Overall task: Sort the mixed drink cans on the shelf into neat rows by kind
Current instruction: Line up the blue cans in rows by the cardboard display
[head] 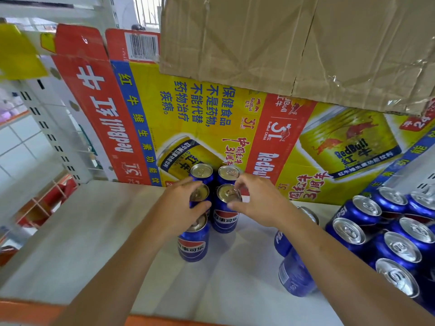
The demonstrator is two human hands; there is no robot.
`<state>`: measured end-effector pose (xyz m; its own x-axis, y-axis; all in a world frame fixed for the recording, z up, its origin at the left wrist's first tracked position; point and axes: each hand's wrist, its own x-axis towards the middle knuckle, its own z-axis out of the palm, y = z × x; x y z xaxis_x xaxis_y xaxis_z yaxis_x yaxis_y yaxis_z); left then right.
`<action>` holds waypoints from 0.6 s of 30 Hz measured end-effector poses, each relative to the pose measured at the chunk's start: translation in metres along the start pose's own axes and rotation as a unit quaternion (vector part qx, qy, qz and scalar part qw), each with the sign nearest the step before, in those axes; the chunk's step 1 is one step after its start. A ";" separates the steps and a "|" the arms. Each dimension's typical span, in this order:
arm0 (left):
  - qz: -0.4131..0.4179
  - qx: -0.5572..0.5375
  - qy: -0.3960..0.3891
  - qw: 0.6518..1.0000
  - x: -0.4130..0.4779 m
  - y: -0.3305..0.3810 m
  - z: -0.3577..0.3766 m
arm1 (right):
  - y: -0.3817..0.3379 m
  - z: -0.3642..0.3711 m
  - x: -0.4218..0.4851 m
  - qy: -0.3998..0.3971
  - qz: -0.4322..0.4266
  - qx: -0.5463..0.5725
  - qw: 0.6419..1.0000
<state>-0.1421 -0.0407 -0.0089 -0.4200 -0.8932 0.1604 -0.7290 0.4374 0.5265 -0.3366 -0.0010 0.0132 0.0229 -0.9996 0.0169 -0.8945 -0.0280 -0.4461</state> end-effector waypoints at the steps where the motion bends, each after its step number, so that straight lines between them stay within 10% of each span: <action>1: 0.003 0.008 -0.003 1.000 -0.003 0.003 0.000 | 0.004 -0.006 -0.004 0.011 0.005 -0.014 1.000; 11: 0.089 0.095 0.009 0.991 -0.009 0.060 0.021 | 0.054 -0.038 -0.049 -0.071 0.147 -0.210 0.964; 18: -0.004 0.140 -0.013 0.990 -0.021 0.057 0.015 | 0.052 -0.033 -0.063 -0.036 0.047 -0.060 0.996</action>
<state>-0.1831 0.0047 0.0054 -0.4253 -0.8953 0.1329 -0.8518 0.4455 0.2755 -0.3993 0.0609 0.0181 -0.0351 -0.9958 -0.0850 -0.9411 0.0615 -0.3324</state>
